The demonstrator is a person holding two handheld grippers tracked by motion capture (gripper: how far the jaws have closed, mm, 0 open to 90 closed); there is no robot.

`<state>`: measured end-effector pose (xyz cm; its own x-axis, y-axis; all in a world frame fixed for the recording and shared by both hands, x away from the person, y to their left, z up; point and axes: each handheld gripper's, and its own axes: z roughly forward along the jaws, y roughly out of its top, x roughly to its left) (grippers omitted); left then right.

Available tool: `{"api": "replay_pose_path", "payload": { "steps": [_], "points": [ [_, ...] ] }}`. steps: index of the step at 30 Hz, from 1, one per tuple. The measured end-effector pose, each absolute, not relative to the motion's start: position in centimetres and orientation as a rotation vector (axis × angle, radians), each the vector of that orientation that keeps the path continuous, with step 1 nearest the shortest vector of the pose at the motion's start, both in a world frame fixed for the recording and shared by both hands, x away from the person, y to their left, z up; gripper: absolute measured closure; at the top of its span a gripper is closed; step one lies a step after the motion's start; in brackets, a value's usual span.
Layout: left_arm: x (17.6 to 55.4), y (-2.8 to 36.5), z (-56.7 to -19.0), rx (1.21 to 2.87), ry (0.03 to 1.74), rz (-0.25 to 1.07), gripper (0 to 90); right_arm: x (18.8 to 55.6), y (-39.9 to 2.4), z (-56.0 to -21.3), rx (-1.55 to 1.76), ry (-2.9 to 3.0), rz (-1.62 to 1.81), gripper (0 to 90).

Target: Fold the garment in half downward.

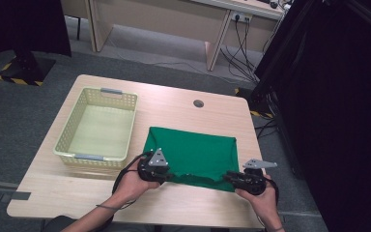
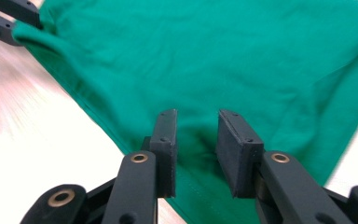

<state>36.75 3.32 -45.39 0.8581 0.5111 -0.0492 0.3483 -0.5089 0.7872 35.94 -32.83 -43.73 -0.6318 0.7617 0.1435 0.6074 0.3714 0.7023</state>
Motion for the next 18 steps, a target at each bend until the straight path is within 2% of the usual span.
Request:
{"api": "replay_pose_path", "payload": {
  "steps": [6,18],
  "points": [
    [36.7,4.1,-44.3,2.127,0.631,0.26,65.5,35.9,-33.5,-42.5,1.235,2.388,1.12,66.9],
    [38.7,3.6,-46.5,2.192,0.748,0.316,59.2,37.6,-31.5,-45.2,1.29,2.451,0.952,64.4]
  ]
}}
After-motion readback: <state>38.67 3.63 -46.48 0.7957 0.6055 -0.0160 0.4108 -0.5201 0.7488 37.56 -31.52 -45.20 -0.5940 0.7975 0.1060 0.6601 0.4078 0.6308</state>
